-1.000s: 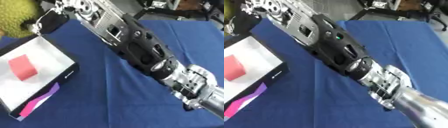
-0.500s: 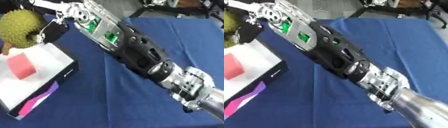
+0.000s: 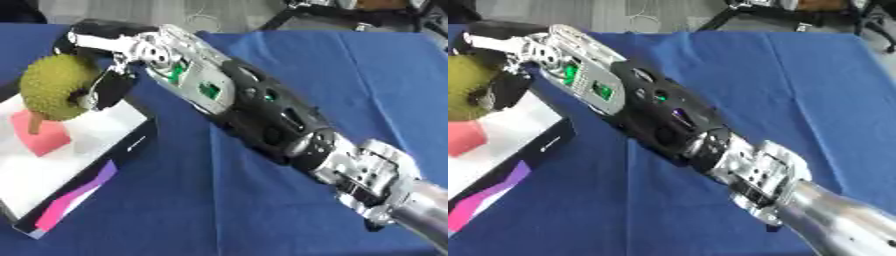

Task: Pick up objects on the table and place them in the box.

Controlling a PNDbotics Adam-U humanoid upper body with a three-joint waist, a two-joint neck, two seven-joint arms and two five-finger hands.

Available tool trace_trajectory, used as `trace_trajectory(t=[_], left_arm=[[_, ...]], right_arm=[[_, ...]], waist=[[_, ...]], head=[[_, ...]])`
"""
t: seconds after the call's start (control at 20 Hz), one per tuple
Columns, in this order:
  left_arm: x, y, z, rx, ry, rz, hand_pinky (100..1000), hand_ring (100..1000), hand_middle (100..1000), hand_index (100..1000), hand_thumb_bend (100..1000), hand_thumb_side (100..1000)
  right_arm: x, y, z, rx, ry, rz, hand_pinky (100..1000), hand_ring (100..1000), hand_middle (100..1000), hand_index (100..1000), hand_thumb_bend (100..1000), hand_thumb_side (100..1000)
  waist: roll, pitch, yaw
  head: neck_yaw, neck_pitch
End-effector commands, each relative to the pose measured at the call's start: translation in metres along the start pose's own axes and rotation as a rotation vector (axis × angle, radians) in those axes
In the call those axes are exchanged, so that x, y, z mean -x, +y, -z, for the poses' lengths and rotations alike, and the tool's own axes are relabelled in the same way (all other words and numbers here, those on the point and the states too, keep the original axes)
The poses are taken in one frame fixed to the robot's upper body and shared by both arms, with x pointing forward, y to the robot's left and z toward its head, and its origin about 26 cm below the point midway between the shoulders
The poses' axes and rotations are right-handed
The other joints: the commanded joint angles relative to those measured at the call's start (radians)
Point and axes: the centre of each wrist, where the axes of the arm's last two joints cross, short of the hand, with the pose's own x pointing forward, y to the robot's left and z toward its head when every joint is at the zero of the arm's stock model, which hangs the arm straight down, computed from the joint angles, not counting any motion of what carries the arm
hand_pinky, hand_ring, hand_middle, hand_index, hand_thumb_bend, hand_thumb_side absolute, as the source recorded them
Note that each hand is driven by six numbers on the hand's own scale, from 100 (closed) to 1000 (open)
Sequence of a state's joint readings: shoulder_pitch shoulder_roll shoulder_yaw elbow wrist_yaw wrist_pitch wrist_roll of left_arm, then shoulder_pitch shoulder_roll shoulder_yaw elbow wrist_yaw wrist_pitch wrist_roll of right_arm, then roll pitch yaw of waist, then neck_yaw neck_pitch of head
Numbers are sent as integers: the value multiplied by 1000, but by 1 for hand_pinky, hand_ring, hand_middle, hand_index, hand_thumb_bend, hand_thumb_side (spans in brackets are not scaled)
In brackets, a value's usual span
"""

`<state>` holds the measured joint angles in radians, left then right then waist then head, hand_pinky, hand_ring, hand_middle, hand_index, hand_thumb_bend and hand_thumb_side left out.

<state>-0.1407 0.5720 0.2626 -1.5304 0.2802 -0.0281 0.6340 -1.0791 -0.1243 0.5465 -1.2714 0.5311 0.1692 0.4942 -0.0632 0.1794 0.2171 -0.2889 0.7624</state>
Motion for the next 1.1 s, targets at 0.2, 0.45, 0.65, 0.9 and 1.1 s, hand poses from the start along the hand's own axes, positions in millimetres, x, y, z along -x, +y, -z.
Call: trace_trajectory(t=[0.2,0.45,0.65,0.9,1.1], left_arm=[[-15,5,11,-9,-51,2,810,778,682,843,686,602],[-15,4,10,-4,-50,0,810,777,680,844,688,604],[-15,4,10,-2,-52,0,810,777,679,844,689,604],[-16,4,10,-2,-54,-1,810,777,678,844,690,603],[-15,5,10,-2,-54,0,810,777,677,844,691,603]], right_arm=[[16,6,7,-1,41,-29,812,669,547,695,100,103],[20,7,8,19,43,-40,849,798,710,840,100,100],[21,4,5,48,21,-71,917,914,850,932,100,536],[22,-3,2,102,18,-128,964,966,897,967,100,822],[23,-5,0,111,24,-151,975,978,906,977,100,798]], waist=[[-4,9,6],[-5,15,7],[-5,17,6],[-3,17,3],[-1,18,2]], head=[[-1,-9],[3,-13],[2,-18],[2,-21],[3,-25]])
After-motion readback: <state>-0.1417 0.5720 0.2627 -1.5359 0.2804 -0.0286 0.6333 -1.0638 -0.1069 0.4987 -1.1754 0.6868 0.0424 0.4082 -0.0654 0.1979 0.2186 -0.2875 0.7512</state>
